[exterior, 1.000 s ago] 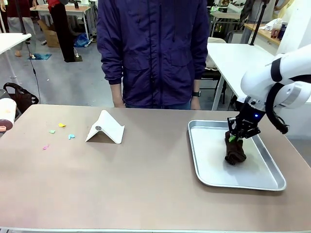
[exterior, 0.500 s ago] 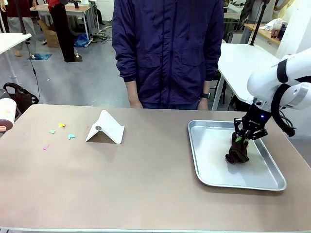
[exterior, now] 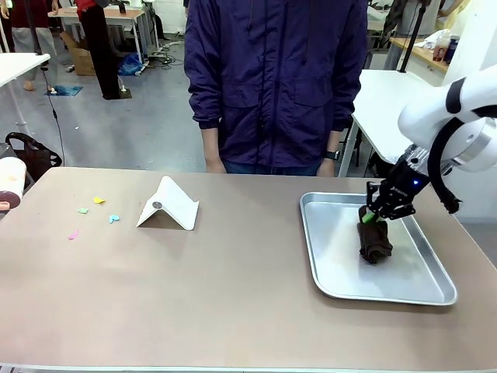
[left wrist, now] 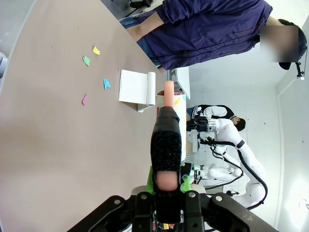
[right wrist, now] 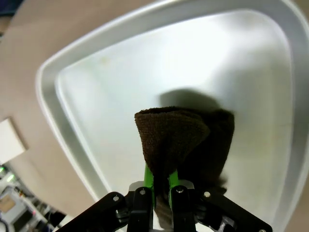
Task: Clean the surface of the table.
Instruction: If a person points to the right, clean the right side of the table with your right hand, and if they point to the left, clean the left side with your left hand, then clean the area not pointed to by the person.
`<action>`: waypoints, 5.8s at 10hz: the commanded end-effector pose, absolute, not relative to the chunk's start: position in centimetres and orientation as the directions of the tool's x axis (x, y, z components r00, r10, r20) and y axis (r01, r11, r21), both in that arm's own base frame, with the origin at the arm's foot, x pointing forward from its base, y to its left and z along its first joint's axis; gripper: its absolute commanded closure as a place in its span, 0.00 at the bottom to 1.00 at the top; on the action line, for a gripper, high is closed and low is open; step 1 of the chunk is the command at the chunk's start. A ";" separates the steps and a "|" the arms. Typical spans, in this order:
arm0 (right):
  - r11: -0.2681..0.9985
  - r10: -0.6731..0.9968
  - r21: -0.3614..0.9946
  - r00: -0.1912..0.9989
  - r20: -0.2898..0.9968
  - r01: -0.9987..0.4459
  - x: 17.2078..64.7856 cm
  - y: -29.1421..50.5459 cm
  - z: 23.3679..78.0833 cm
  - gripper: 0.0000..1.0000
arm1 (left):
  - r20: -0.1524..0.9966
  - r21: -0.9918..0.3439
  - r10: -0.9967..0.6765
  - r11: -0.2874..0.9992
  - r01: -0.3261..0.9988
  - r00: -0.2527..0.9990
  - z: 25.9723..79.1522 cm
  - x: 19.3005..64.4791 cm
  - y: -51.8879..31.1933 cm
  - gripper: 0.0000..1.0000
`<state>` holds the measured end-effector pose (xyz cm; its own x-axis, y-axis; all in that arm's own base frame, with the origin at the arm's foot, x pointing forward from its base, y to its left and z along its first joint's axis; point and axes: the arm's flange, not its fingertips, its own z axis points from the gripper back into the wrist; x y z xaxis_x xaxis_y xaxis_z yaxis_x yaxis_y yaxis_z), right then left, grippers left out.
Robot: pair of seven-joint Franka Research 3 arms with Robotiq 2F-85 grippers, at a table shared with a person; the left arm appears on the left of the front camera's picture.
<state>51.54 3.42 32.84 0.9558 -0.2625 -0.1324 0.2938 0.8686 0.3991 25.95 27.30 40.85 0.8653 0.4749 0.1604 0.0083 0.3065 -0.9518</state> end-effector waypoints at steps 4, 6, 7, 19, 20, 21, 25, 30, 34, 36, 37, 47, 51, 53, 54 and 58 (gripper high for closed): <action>0.519 0.022 0.846 0.988 -0.156 0.122 49.7 0.3 36.3 0.87 | 0.171 -0.952 0.465 0.305 0.025 0.869 41.1 25.7 27.4 1.00; 0.339 0.140 0.934 0.976 -0.165 0.109 49.1 -1.5 37.0 0.87 | 0.171 -0.952 0.465 0.305 0.025 0.869 41.1 25.7 27.4 1.00; 0.277 0.153 0.952 0.972 -0.176 0.128 48.5 -2.6 37.5 0.87 | 0.171 -0.952 0.465 0.305 0.025 0.869 41.1 25.7 27.4 1.00; 0.199 -0.227 0.970 0.970 -0.091 0.137 40.6 -17.7 39.1 0.87 | 0.171 -0.952 0.465 0.305 0.025 0.869 41.1 25.7 27.4 1.00; 0.199 -0.227 0.970 0.970 -0.091 0.137 40.6 -17.7 39.1 0.87 | 0.171 -0.952 0.465 0.305 0.025 0.869 41.1 25.7 27.4 1.00; 0.199 -0.227 0.970 0.970 -0.091 0.137 40.6 -17.7 39.1 0.87 | 0.171 -0.952 0.465 0.305 0.025 0.869 41.1 25.7 27.4 1.00; 0.199 -0.227 0.970 0.970 -0.091 0.137 40.6 -17.7 39.1 0.87 | 0.171 -0.952 0.465 0.305 0.025 0.869 41.1 25.7 27.4 1.00; 0.199 -0.227 0.970 0.970 -0.091 0.137 40.6 -17.7 39.1 0.87 | 0.171 -0.952 0.465 0.305 0.025 0.869 41.1 25.7 27.4 1.00; 0.199 -0.227 0.970 0.970 -0.091 0.137 40.6 -17.7 39.1 0.87 | 0.171 -0.952 0.465 0.305 0.025 0.869 41.1 25.7 27.4 1.00; 0.199 -0.227 0.970 0.970 -0.091 0.137 40.6 -17.7 39.1 0.87 | 0.171 -0.952 0.465 0.305 0.025 0.869 41.1 25.7 27.4 1.00; 0.199 -0.227 0.970 0.970 -0.091 0.137 40.6 -17.7 39.1 0.87 | 0.171 -0.952 0.465 0.305 0.025 0.869 41.1 25.7 27.4 1.00; 0.199 -0.227 0.970 0.970 -0.091 0.137 40.6 -17.7 39.1 0.87 | 0.015 -0.836 0.560 0.461 -0.297 0.828 38.9 30.3 24.9 0.79; 0.199 -0.227 0.970 0.970 -0.091 0.137 40.6 -17.7 39.1 0.87 | -0.008 -0.753 0.566 0.539 -0.378 0.824 36.4 32.8 23.0 0.79; 0.199 -0.227 0.970 0.970 -0.091 0.137 40.6 -17.7 39.1 0.87 | 0.004 -0.717 0.554 0.582 -0.383 0.833 35.5 33.3 21.9 0.79; 0.199 -0.227 0.970 0.970 -0.091 0.137 40.6 -17.7 39.1 0.87 | 0.019 -0.697 0.554 0.604 -0.386 0.832 35.1 33.7 21.4 0.79; 0.199 -0.227 0.970 0.970 -0.091 0.137 40.6 -17.7 39.1 0.87 | -0.028 -0.668 0.540 0.616 -0.418 0.841 33.5 35.0 20.4 0.79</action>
